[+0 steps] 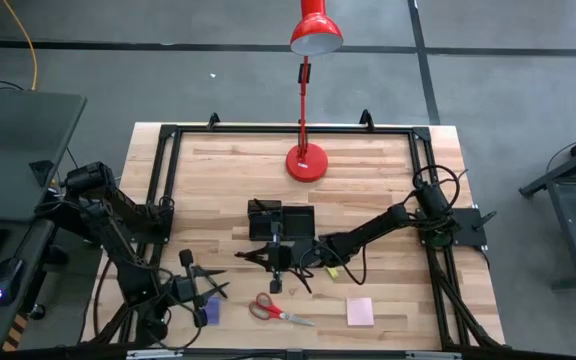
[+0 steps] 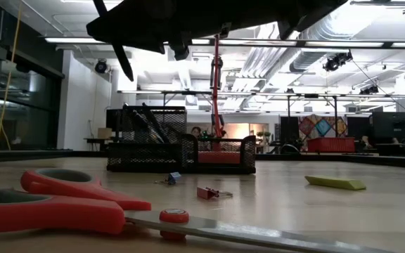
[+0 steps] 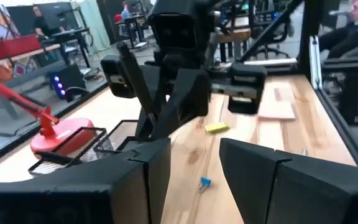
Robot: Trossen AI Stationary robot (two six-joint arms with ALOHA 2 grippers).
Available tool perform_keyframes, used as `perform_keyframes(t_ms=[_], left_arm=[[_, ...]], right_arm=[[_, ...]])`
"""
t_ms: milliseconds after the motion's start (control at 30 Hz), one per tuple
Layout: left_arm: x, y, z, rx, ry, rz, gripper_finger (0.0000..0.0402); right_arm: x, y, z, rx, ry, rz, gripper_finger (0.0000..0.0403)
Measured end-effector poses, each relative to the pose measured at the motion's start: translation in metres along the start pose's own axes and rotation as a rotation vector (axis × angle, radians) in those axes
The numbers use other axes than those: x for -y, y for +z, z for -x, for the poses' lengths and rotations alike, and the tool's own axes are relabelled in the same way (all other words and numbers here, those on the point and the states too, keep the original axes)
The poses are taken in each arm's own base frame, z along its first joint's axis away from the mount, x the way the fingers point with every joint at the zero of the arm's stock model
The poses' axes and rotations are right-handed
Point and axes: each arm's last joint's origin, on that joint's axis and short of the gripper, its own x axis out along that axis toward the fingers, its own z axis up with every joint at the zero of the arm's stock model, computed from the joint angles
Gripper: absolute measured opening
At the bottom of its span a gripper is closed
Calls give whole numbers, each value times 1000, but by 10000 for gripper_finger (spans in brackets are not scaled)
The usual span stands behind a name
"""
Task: Pick and place office supplies into organizer
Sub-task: Put the black pen into the desk organizer
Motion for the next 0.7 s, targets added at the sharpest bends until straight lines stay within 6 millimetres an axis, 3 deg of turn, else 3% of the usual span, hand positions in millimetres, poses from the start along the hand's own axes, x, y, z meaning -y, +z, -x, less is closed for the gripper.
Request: perform_keyframes(t_ms=[133, 300, 533, 700], left_arm=[[8, 7, -9, -8, -100, 20, 131], [19, 15, 0, 157, -476, 3, 131], [-5, -10, -7, 196, -435, 21, 131], [-35, -25, -13, 217, -350, 44, 131]], right_arm=[[0, -1, 0, -7, -10, 5, 18], [1, -2, 0, -18, -18, 6, 18], [-1, -2, 0, -20, -14, 2, 18], [-2, -1, 1, -16, -15, 0, 18]])
